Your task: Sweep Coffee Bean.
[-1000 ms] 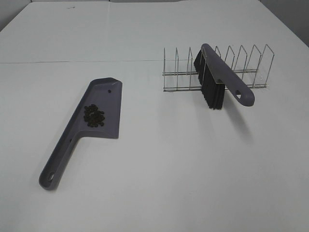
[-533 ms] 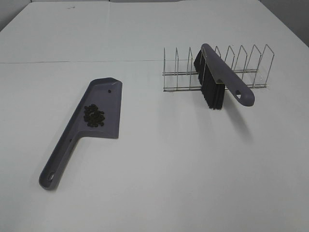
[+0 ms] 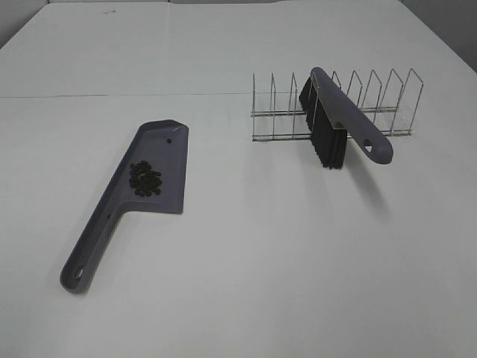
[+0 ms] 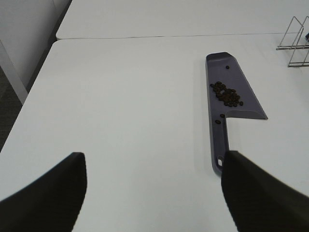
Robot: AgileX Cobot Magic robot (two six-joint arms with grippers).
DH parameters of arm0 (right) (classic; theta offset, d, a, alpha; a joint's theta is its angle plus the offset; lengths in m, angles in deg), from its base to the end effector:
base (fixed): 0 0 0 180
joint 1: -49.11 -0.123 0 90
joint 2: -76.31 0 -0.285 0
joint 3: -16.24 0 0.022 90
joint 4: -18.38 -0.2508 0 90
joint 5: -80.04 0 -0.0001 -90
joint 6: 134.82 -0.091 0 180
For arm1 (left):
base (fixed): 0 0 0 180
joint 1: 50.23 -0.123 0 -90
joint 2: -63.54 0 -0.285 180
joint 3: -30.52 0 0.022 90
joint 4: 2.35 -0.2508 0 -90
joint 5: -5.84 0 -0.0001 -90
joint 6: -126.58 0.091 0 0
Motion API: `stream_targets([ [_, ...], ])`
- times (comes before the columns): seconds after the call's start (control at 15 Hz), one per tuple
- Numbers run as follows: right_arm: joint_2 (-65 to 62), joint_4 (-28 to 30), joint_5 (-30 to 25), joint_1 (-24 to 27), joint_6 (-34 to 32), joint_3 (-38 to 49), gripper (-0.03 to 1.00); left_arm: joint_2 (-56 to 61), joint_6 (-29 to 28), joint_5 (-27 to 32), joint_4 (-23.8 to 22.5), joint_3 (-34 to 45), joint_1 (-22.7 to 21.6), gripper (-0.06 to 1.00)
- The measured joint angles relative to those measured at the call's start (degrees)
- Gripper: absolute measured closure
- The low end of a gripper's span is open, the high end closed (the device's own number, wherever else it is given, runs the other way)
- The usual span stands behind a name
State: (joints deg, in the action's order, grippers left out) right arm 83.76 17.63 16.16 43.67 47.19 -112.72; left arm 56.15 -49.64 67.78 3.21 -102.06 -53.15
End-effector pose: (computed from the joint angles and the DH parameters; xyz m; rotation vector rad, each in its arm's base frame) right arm -0.0036 0.0007 0.2610 -0.1395 2.1315 0.0511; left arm -0.0089 -0.0083 0.2814 0.0225 2.0340 -0.0424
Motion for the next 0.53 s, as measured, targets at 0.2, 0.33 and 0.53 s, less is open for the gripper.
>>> stream_targets([
  [0.2,0.0,0.0,0.0,0.0,0.0,0.0,0.26,0.0,0.0,0.0,0.0,0.0,0.0,0.24],
  [0.33,0.0,0.0,0.0,0.0,0.0,0.0,0.26,0.0,0.0,0.0,0.0,0.0,0.0,0.24],
  [0.53,0.0,0.0,0.0,0.0,0.0,0.0,0.26,0.0,0.0,0.0,0.0,0.0,0.0,0.24],
])
